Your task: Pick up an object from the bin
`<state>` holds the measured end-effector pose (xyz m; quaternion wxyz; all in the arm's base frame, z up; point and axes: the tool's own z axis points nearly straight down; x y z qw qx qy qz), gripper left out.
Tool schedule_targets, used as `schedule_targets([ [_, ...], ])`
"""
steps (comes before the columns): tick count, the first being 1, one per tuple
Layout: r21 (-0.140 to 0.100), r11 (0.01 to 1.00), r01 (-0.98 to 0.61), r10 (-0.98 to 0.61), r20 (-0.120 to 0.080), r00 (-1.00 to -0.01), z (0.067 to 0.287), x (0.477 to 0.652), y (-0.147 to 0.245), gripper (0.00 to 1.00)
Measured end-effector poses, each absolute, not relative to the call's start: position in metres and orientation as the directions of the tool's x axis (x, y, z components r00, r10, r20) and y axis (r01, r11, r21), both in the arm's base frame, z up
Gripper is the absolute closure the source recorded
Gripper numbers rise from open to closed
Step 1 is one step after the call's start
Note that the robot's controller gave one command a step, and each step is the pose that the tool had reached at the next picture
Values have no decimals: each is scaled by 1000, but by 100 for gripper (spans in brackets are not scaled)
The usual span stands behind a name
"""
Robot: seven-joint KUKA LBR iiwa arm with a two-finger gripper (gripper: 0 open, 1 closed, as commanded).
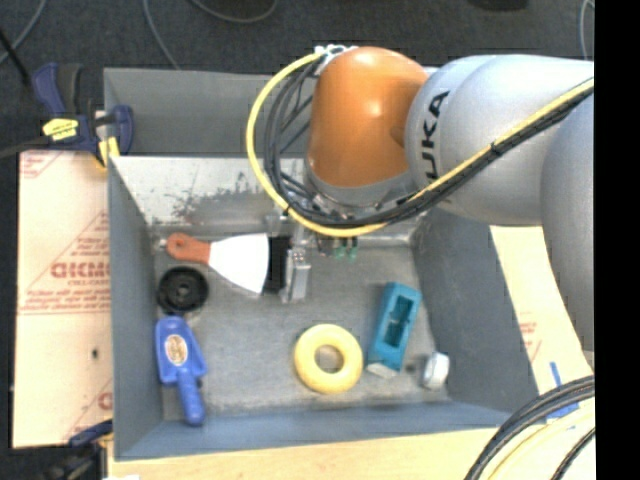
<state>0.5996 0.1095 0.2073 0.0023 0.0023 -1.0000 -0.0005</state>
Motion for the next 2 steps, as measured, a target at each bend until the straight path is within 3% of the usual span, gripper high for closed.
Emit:
schedule_targets([
  [1, 2, 1000, -2, -2, -4, -1000, 212, 601, 109, 0],
  [2, 1, 998, -69, -69, -6, -998, 159, 585, 64, 0],
])
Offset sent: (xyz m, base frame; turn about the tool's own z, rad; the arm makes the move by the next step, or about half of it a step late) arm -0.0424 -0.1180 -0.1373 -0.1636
